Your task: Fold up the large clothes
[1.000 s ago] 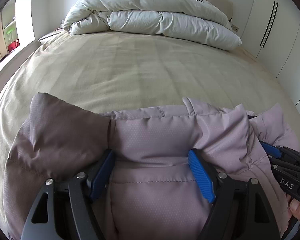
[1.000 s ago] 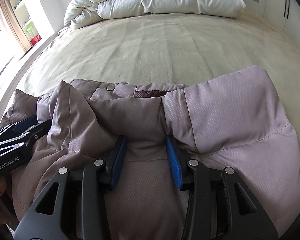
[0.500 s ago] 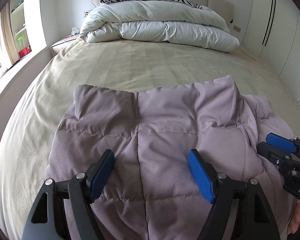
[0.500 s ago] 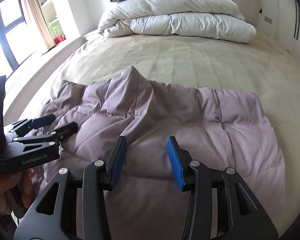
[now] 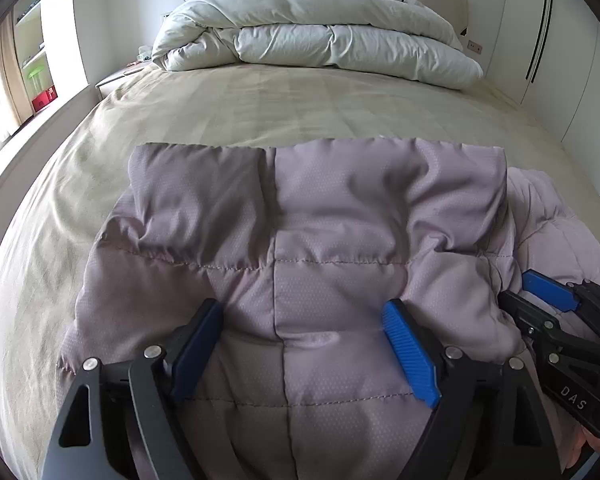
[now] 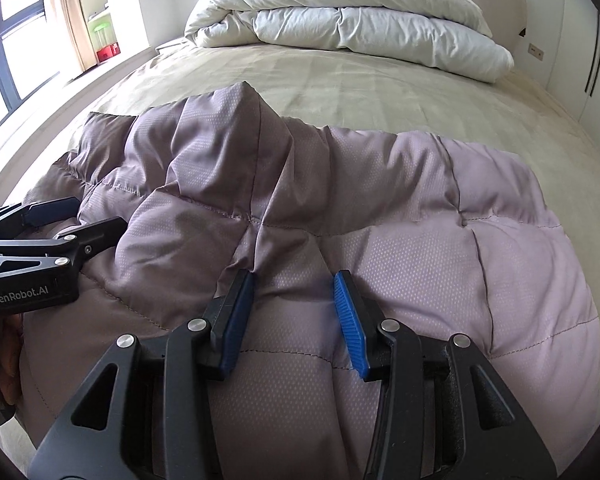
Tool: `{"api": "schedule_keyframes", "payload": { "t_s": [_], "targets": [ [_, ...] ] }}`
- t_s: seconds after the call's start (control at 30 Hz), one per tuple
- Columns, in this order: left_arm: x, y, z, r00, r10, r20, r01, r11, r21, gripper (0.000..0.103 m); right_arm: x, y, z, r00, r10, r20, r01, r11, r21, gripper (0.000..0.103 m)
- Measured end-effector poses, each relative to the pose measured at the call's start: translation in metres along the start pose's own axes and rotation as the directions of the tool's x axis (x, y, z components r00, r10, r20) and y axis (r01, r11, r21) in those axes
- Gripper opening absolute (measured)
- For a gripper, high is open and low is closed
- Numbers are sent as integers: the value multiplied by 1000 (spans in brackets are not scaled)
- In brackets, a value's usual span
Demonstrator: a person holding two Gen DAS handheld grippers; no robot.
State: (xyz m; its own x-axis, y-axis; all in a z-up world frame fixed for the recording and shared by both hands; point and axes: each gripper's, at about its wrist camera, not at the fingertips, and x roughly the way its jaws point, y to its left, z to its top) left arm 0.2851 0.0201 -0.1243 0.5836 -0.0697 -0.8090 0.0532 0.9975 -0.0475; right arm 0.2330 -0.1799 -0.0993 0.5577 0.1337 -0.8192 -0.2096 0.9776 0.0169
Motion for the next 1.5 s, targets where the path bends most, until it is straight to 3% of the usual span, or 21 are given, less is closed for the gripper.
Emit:
{"api": "schedule_keyframes", "payload": {
  "t_s": [0.5,0.63,0.7,0.77,0.8,0.97,1.03,1.13,1.33,1.5],
  "targets": [
    [11,4,2,999,-31,18,32,999,-22,87,11,-8,-3,999,17,39,-17,1000,18,41],
    [-13,17,12,996,-85,4,85,994,-74,80,-13,-17,12,996,88,-4,-88,994,70,42],
    [-36,20,16,996,-59,69,64,995,-74,77,-43,-25,23,993,100,67,-107,988,111,44],
    [-49,17,26,993,-26,118,31,999,-42,77,-65,-27,38,987,61,149,-78,991,109,54],
    [-49,15,31,992,-8,122,11,1000,-22,77,-66,-25,47,986,66,150,-81,992,100,58],
    [-15,27,43,995,81,57,-81,997,1,77,-9,-7,72,1000,7,-14,-6,1000,21,58],
    [5,39,36,999,50,7,-50,998,-31,78,22,-14,69,996,16,-85,-9,997,74,63],
    [17,49,31,1000,7,4,-6,997,-83,81,37,-21,64,997,53,-61,-45,992,121,66],
    [32,42,29,1000,19,-6,-20,997,-70,84,49,-21,58,998,54,-34,-50,992,114,67],
    [13,49,29,1000,-8,-25,5,995,-99,83,32,-24,59,997,61,-37,-56,991,123,67]
  ]
}}
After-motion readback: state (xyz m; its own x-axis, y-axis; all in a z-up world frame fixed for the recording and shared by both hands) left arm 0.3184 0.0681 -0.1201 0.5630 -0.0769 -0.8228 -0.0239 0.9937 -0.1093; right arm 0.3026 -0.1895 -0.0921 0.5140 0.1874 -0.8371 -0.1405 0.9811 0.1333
